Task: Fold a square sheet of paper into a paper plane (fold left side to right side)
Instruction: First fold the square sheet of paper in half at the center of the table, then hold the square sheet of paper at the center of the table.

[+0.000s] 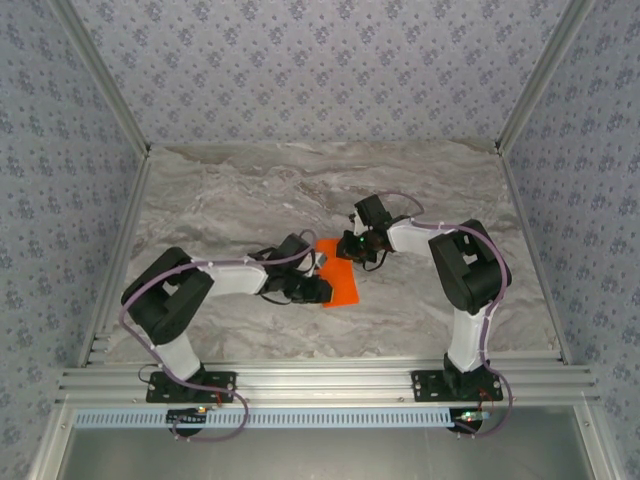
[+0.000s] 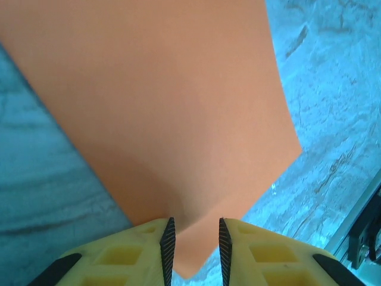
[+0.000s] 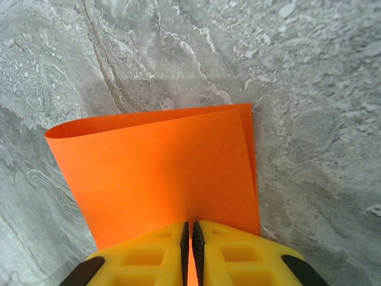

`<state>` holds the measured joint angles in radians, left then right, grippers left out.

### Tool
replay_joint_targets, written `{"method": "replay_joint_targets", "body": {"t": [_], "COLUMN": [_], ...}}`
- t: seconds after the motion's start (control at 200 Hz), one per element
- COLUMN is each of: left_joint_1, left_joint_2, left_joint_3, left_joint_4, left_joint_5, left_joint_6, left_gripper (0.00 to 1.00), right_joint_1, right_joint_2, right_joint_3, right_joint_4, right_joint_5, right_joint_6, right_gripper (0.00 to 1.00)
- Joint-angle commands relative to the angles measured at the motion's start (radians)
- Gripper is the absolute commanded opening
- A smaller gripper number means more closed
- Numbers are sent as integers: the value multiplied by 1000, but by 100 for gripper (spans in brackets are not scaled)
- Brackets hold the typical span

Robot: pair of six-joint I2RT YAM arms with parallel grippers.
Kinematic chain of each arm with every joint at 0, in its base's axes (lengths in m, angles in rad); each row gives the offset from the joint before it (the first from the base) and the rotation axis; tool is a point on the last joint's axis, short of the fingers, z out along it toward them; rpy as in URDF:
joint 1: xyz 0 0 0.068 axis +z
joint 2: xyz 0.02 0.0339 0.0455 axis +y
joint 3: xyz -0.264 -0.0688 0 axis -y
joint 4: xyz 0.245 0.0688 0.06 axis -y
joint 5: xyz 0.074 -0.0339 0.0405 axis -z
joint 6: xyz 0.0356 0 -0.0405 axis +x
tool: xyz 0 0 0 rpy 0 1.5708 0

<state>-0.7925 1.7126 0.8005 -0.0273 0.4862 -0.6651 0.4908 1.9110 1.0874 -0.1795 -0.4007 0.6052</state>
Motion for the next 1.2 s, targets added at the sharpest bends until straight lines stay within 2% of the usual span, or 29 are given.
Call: {"method": "replay_joint_targets", "body": {"t": [0.0,0.48,0.675,0.809,0.979,1.194], "left_joint_1": [-29,-54,15,62,70,71], "left_joint_2": [-41,-134,-206,-123,20,104], "left_joint_3": [-39,-84,-61,29,122,142], "left_joint_4": [-28,-33,61,29,52,64], "left_joint_5": [23,19,63,70,80,56], "left_joint_6": [19,6,-55,-13,-2,-13], "left_gripper": [28,28,31,31,29,29], "right_joint_1": [8,13,19,21,23,25], "right_joint_2": [34,28,22,22,19,13], "right_joint_3": [-27,-31,-20,-20,-18,-16], "right_joint_4": [-114,-107,-107,-109,-111,-96], "right_joint_5": [68,66,66,68,66,46], "right_joint_6": [9,7,7,9,9,10], "right_gripper": [16,16,17,17,17,17]}}
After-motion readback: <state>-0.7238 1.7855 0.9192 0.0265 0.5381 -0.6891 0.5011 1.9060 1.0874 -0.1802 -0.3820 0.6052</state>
